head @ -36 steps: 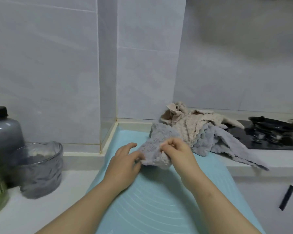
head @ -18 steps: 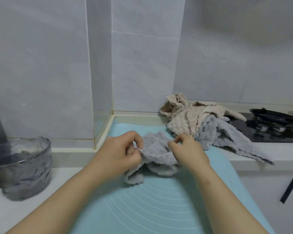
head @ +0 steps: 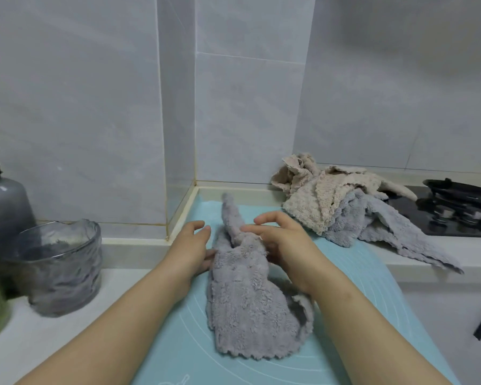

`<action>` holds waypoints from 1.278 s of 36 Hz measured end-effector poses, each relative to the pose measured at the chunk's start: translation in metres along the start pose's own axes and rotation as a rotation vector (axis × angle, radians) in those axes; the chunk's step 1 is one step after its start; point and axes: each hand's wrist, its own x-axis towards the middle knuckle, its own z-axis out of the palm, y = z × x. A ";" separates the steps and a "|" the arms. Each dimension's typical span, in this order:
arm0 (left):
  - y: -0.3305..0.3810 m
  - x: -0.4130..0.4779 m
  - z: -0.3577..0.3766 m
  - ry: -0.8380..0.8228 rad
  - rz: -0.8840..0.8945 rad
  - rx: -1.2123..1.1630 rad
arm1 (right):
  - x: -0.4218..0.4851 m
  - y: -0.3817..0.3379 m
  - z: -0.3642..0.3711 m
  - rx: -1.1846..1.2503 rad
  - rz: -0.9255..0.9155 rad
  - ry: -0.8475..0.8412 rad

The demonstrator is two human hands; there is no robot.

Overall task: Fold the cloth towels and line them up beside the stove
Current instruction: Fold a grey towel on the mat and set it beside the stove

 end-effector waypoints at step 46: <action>0.013 -0.013 -0.001 -0.015 0.302 -0.199 | -0.003 -0.004 0.002 0.052 -0.092 0.253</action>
